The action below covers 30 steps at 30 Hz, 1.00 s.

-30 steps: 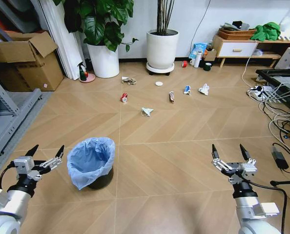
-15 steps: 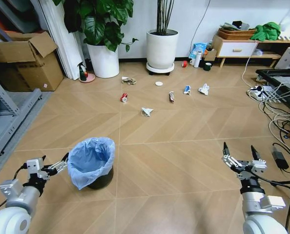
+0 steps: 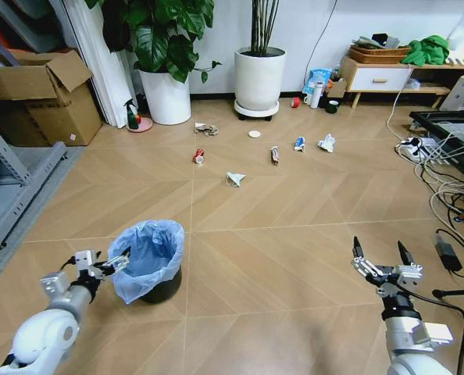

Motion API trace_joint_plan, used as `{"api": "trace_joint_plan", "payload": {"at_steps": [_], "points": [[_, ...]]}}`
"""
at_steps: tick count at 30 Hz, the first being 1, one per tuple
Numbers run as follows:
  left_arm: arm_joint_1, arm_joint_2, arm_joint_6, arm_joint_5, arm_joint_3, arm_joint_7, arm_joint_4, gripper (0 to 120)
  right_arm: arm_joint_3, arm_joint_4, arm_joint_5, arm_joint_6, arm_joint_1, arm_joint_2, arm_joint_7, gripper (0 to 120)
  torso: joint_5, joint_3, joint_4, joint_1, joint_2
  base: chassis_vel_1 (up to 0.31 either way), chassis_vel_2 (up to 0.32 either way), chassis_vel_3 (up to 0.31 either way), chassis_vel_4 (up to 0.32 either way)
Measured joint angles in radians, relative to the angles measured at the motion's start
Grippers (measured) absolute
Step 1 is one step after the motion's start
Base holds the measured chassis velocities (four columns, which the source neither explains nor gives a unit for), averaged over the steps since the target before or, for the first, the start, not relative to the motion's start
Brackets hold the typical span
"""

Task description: Pick up the trash bin and place the garbage on the floor into it.

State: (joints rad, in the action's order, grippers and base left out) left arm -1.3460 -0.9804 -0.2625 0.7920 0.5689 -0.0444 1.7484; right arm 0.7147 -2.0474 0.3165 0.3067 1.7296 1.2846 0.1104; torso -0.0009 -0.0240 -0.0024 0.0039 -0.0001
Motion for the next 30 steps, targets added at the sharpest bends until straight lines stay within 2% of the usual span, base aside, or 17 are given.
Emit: {"api": "trace_joint_plan", "payload": {"at_steps": [9,15,18,24,30], "points": [[0.102,0.000,-0.003,-0.004,-0.046,-0.003,-0.100,86,0.012,-0.019,-0.014,0.000,0.017,0.019,0.000,100,0.0002,0.000,0.0000,0.000,0.000,0.000,0.000,0.000,0.000],[0.082,0.010,-0.003,0.006,-0.008,-0.006,-0.080,75,0.016,-0.024,-0.014,0.001,0.022,0.022,-0.004,100,0.0003,0.000,0.0001,0.000,0.000,0.000,0.000,0.000,0.000],[0.056,0.029,-0.004,0.013,0.020,-0.002,-0.067,88,0.011,-0.024,-0.014,0.001,0.019,0.023,-0.005,100,0.0004,0.000,0.0003,0.000,0.000,0.000,0.000,0.000,0.000],[0.055,0.045,-0.014,0.051,0.019,0.014,-0.084,105,-0.001,-0.023,-0.015,-0.003,0.014,0.024,-0.006,100,0.0002,0.000,0.0002,0.000,0.000,0.000,0.000,0.000,0.000],[0.068,0.061,-0.047,0.063,-0.012,0.039,-0.085,112,-0.002,-0.021,-0.016,-0.004,0.015,0.027,-0.008,100,0.0002,0.000,0.0001,0.000,0.000,0.000,0.000,0.000,0.000]]}}
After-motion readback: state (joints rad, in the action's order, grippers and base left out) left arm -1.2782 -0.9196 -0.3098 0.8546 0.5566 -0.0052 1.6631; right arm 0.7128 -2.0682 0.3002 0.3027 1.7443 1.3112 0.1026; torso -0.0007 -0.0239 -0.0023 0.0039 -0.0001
